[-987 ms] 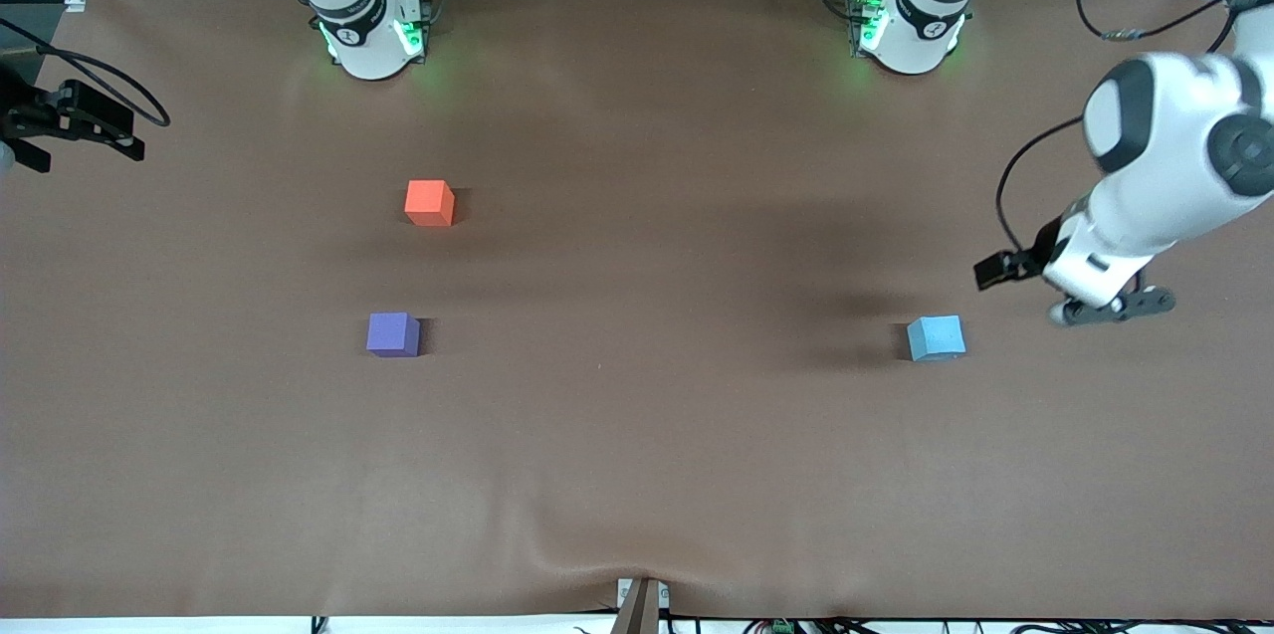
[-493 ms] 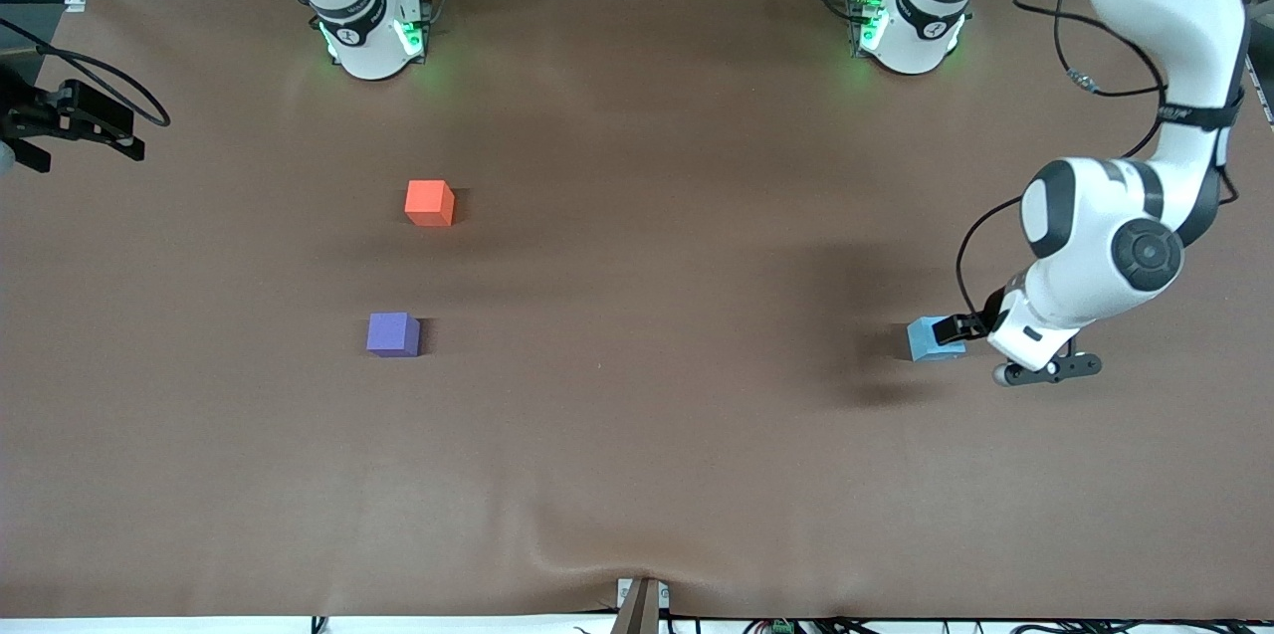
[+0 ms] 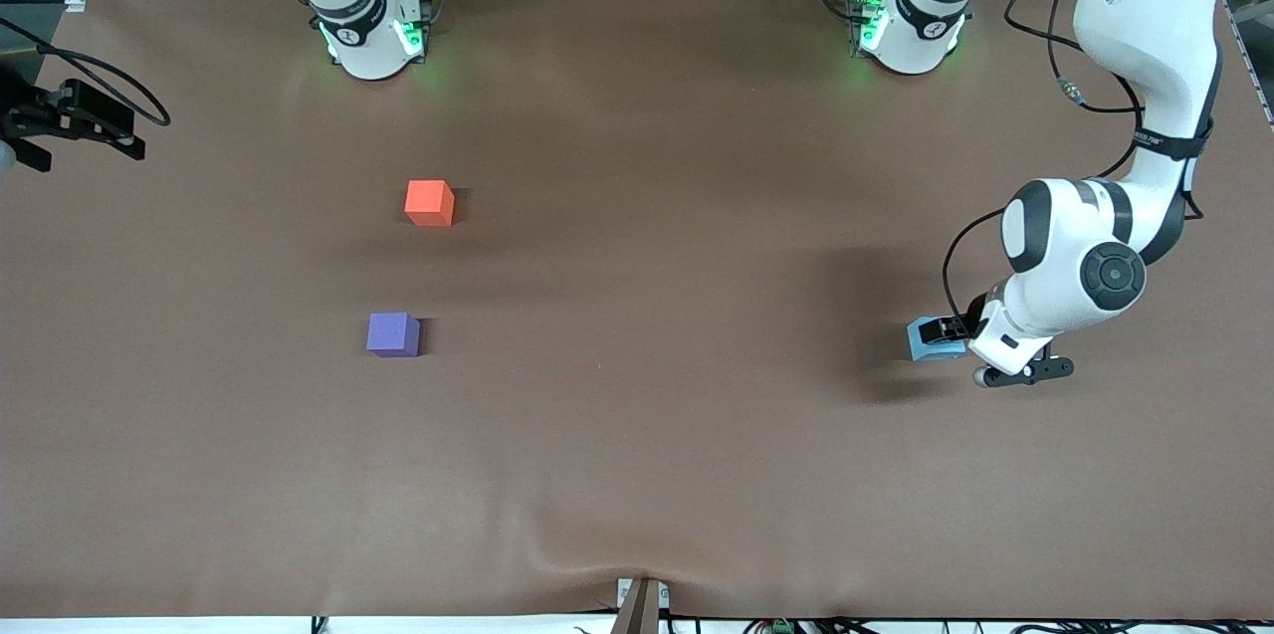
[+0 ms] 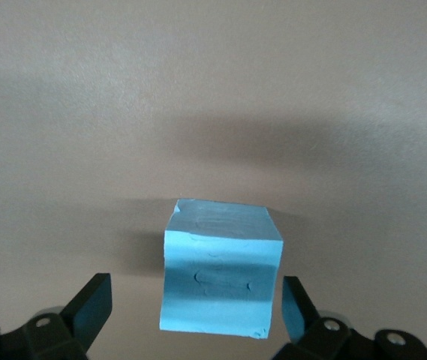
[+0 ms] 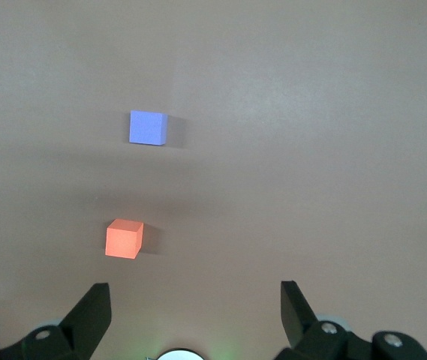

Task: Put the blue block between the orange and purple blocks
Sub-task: 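Close the left gripper on the light blue block and lift it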

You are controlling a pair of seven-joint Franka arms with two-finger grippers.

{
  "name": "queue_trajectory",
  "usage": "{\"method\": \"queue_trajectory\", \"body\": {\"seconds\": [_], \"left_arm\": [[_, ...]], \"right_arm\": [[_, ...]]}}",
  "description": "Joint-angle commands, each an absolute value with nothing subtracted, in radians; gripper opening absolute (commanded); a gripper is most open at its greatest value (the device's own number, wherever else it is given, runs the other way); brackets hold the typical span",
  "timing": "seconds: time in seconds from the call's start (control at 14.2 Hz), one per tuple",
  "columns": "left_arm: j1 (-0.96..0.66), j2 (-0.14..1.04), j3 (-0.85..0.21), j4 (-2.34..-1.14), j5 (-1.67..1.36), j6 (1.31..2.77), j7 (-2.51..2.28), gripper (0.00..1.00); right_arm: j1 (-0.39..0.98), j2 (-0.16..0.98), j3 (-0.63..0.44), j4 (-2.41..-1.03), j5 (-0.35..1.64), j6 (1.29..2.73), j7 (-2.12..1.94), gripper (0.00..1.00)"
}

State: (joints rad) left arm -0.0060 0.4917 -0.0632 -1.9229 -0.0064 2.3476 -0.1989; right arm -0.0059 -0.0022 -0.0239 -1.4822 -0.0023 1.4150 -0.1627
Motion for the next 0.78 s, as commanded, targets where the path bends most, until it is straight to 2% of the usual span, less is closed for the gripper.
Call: {"method": "queue_trajectory", "body": {"seconds": [0.0, 0.56, 0.63, 0.7], "left_arm": [[-0.005, 0.491, -0.069, -1.933, -0.008, 2.372, -0.213, 1.0], [-0.014, 0.547, -0.069, -1.93, -0.009, 2.424, -0.215, 1.0], [-0.014, 0.56, -0.069, -1.93, -0.008, 2.434, -0.215, 0.83], [-0.017, 0.561, -0.069, -1.93, -0.008, 2.436, -0.215, 0.46]], "right_arm": [[-0.006, 0.008, -0.023, -1.457, 0.015, 1.396, -0.149, 1.0], [-0.006, 0.008, -0.023, -1.457, 0.015, 1.394, -0.15, 1.0], [-0.006, 0.008, -0.023, -1.457, 0.015, 1.394, -0.149, 1.0], [-0.005, 0.008, -0.023, -1.457, 0.015, 1.394, -0.15, 1.0]]}}
